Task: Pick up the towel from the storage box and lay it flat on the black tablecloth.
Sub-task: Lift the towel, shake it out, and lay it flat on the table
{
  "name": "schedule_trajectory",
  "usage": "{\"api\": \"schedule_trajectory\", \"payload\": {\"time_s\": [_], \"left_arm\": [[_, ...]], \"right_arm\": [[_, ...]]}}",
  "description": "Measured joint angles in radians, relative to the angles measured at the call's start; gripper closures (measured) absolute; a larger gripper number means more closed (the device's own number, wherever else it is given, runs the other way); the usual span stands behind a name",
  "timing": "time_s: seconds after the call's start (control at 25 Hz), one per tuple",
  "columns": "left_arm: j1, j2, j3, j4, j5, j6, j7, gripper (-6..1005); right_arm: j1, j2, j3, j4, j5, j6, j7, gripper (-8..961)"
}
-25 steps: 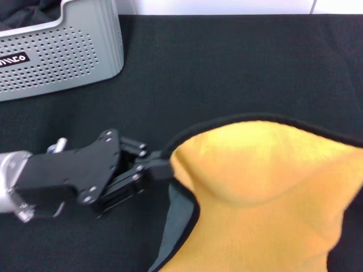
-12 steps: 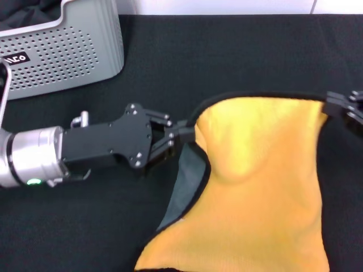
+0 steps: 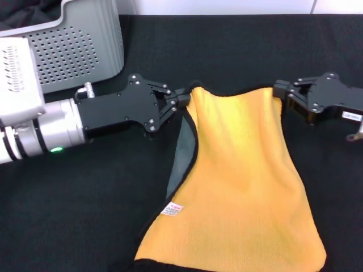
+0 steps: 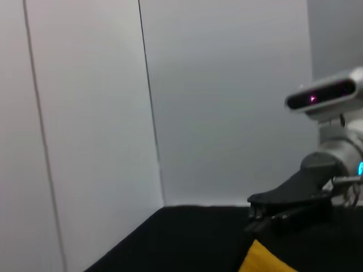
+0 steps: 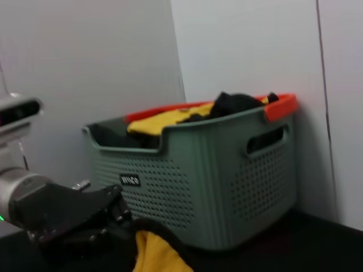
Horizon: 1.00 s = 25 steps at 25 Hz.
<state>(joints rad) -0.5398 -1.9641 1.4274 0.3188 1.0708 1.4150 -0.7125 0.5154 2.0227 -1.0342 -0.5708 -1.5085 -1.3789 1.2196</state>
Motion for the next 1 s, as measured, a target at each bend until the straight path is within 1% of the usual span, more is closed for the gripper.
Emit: {"api": "schedule_trajectory", "payload": {"time_s": [0.12,0.2,0.24,0.4,0.48,0.6,0.84,1.0], "left_arm": [[-0.001,-0.008,-0.001,0.000,0.000,-0.055,0.052,981],[0.000,-0.016,-0.001,0.000,-0.004,-0.112,0.094,981],[0.001,-0.020,-0.002,0.000,-0.004,-0.137,0.114,981],[0.005,-0.040,-0.019,0.000,-0.005,-0.230,0.198,981],[0.005,-0.043,-0.025,0.000,-0.004,-0.251,0.218,980],[0.007,-0.051,-0.032,0.000,-0.008,-0.324,0.267,979],[0.009,-0.068,-0.066,0.000,-0.005,-0.385,0.326,978],[0.010,-0.079,-0.068,0.000,-0.008,-0.418,0.346,977]], "right_arm": [[0.028,0.002,-0.014,0.024,0.000,0.048,-0.003,810],[0.039,0.003,-0.016,0.037,0.001,0.062,-0.008,810],[0.059,0.004,-0.016,0.062,0.003,0.084,-0.020,810],[0.080,0.005,-0.019,0.087,0.002,0.130,-0.026,809],[0.086,0.006,-0.029,0.098,0.002,0.156,-0.026,808],[0.087,0.006,-0.040,0.104,0.004,0.192,-0.020,807],[0.088,0.006,-0.041,0.128,0.003,0.251,-0.014,806],[0.089,0.005,-0.048,0.133,-0.002,0.286,0.003,805]]}}
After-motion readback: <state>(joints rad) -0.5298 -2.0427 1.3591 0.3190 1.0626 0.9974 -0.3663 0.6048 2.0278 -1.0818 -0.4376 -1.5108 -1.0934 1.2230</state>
